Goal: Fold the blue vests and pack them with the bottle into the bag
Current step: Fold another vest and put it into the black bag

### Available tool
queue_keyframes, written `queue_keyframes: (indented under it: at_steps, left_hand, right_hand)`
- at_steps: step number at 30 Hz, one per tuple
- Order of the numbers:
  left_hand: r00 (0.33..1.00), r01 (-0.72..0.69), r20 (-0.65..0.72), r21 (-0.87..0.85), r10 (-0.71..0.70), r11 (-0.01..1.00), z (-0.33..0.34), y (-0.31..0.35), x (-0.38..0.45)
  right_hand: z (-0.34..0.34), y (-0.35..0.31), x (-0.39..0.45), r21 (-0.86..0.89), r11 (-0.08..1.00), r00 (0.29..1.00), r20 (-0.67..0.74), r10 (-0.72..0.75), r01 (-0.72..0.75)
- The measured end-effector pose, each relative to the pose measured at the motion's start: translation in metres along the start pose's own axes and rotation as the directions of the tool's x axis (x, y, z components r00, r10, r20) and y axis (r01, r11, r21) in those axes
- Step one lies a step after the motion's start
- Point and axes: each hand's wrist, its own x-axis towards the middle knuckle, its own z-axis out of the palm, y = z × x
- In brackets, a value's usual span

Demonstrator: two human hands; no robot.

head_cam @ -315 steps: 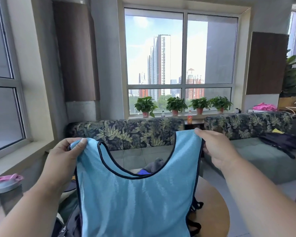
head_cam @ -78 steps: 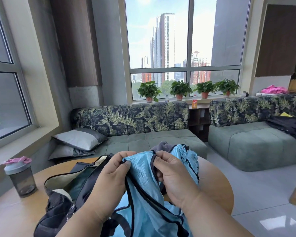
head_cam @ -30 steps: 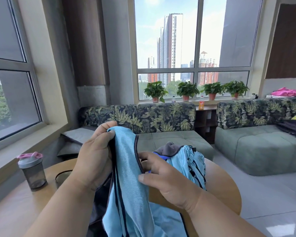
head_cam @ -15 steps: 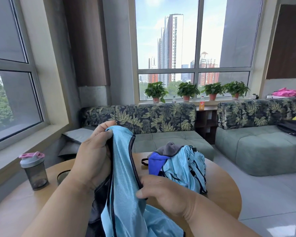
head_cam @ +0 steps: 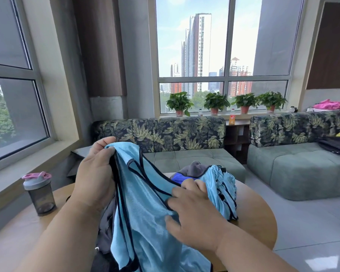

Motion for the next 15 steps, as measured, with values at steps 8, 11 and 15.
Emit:
queue_keyframes:
  at_steps: [8,11,15]
  left_hand:
    - [0.999,-0.018,-0.027,0.079,0.020,0.997,-0.006,-0.003,0.007]
    - [0.999,-0.018,-0.023,0.121,0.021,0.992,-0.008,-0.007,0.008]
    - [0.999,-0.017,-0.026,0.179,0.022,0.984,-0.011,-0.014,0.009]
  right_hand:
    - [0.002,0.025,0.001,-0.067,0.989,0.987,-0.096,0.129,-0.135]
    - [0.000,0.031,0.000,-0.105,0.971,0.972,0.072,0.222,-0.214]
    - [-0.003,0.032,-0.002,-0.003,0.968,0.941,0.235,0.244,-0.250]
